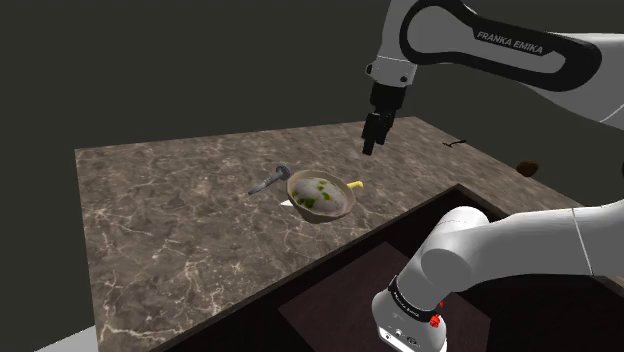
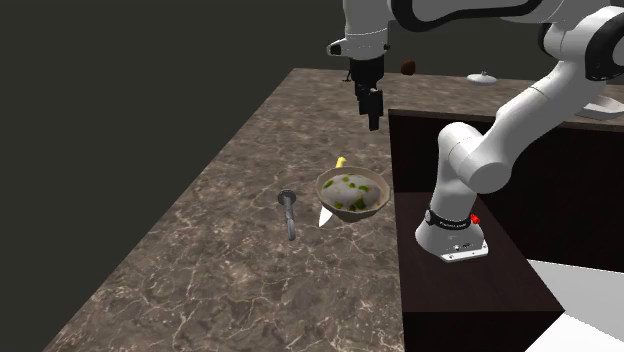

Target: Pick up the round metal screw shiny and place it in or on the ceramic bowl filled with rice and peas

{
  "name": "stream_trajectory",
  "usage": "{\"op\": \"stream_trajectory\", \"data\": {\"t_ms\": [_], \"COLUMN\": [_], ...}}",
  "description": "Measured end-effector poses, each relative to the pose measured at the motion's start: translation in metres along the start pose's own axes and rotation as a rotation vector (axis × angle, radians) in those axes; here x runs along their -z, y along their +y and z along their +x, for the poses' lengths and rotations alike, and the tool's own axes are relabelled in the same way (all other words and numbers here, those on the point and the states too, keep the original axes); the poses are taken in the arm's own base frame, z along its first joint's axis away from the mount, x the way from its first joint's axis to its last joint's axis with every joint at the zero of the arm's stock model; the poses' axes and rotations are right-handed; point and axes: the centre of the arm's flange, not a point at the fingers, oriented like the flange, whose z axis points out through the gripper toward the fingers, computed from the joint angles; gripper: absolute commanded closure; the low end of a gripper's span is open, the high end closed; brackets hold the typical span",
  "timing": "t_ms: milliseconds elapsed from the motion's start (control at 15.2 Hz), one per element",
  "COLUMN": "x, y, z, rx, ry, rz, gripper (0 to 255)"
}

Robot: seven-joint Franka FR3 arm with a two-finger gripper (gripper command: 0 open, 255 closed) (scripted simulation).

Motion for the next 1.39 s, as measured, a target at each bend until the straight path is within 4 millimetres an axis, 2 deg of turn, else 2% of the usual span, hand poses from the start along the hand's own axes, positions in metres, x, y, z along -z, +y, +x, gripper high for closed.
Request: {"op": "stream_trajectory", "data": {"t_ms": [132, 396, 1386], "x": [-0.002, -0.018, -0.084], "y": [-0.003, -0.02, -0.087], "z": [0.006, 0.044, 0.219], "rx": [-0.001, -0.007, -0.033], "ry": [0.002, 0.017, 0.087], "rz": [-0.005, -0.042, -0.2], "gripper": [0, 0, 0]}}
